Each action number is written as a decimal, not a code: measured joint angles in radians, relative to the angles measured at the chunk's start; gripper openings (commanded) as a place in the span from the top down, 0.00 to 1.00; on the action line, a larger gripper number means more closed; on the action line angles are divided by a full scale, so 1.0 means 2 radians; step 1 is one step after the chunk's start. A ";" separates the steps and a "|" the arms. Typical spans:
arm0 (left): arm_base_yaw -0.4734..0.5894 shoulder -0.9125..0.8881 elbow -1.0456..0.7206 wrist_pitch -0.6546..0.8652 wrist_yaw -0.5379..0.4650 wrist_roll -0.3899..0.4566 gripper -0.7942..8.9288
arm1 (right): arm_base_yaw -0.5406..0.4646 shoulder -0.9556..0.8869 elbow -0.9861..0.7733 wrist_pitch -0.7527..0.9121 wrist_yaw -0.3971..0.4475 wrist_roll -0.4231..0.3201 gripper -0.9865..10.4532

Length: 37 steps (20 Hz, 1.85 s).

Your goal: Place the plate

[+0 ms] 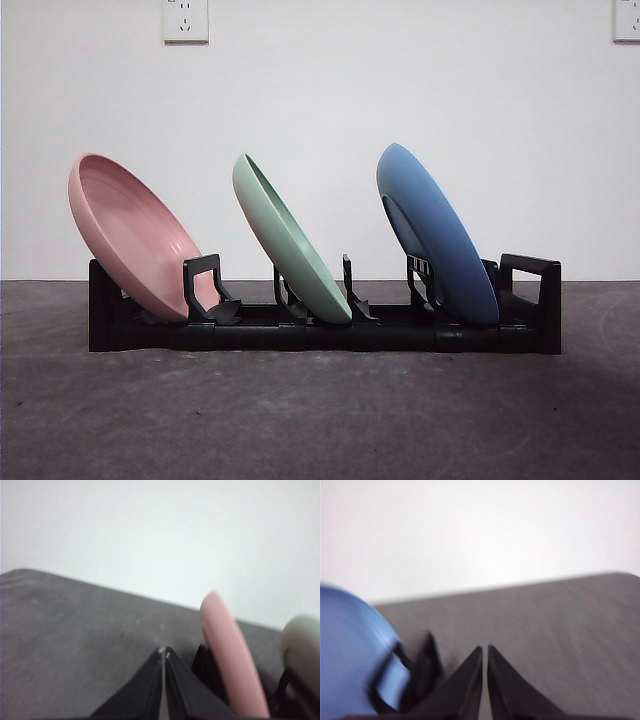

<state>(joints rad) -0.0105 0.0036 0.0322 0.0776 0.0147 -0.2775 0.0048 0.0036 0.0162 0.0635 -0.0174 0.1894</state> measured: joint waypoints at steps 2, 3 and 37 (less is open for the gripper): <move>0.000 0.000 0.000 0.019 0.000 -0.008 0.91 | 0.000 0.000 0.000 0.029 -0.018 0.015 0.90; 0.000 0.000 0.000 0.024 0.000 -0.014 0.91 | 0.000 0.000 0.000 0.039 -0.018 0.019 0.90; 0.000 0.225 0.352 -0.449 0.146 -0.018 0.91 | 0.006 0.252 0.368 -0.473 -0.177 0.020 0.90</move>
<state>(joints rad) -0.0105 0.4534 0.7368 -0.8211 0.3065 -0.3130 0.0162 0.5079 0.7517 -0.8833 -0.3710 0.2291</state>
